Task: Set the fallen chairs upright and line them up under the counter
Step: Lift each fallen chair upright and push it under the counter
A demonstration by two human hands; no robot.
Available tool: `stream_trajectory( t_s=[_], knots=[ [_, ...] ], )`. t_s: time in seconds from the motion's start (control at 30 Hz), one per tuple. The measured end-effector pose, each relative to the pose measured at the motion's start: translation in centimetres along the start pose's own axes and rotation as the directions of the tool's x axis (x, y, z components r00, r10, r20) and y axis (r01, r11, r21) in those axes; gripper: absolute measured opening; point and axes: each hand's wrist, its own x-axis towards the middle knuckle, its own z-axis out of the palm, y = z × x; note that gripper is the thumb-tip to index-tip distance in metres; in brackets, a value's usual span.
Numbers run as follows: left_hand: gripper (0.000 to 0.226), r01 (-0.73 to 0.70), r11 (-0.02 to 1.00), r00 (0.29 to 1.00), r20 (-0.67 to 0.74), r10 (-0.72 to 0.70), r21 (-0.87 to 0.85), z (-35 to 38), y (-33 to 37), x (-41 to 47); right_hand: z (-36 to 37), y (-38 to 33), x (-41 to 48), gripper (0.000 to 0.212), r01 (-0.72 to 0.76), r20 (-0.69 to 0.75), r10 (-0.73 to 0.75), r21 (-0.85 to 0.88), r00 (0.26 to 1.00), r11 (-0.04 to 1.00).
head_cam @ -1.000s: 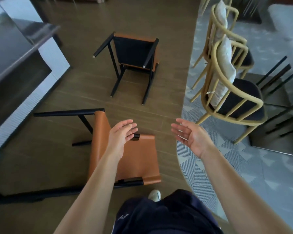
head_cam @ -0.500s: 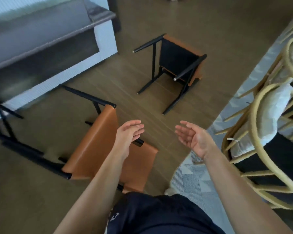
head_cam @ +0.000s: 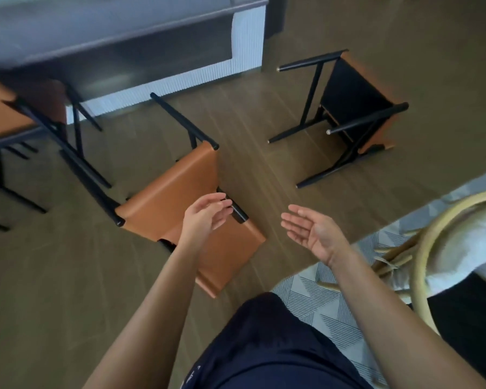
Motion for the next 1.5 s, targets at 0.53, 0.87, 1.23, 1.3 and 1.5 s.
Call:
stream_trajectory(
  t_s=[0.53, 0.87, 1.23, 1.3, 1.5],
  knots=[
    [0.016, 0.021, 0.999, 0.985, -0.172, -0.029, -0.049, -1.8, -3.9, -2.7, 1.4, 1.5, 2.4, 0.026, -0.02, 0.172, 0.033, -0.075, 0.985, 0.997],
    [0.016, 0.0, 0.983, 0.954, -0.294, -0.056, -0.186, -0.1, -7.9, 0.4, 1.8, 2.1, 9.4, 0.029, -0.114, 0.233, 0.163, -0.212, 0.959, 0.971],
    [0.017, 0.065, 0.981, 0.947, -0.299, -0.119, -0.184, -1.4, -17.6, 8.7, 0.8, 10.1, 20.0, 0.031, -0.124, 0.219, 0.163, -0.182, 0.962, 0.976],
    [0.018, 0.065, 0.985, 0.952, -0.287, -0.11, -0.16, -1.7, -20.0, 11.1, 0.6, 12.2, 22.8, 0.027, -0.115, 0.213, 0.156, -0.193, 0.964, 0.974],
    [0.015, 0.096, 0.995, 0.969, -0.226, -0.1, -0.028, -2.7, -28.5, 18.5, -0.9, 19.6, 31.8, 0.024, -0.121, 0.193, 0.167, -0.228, 0.967, 0.966]
  ],
)
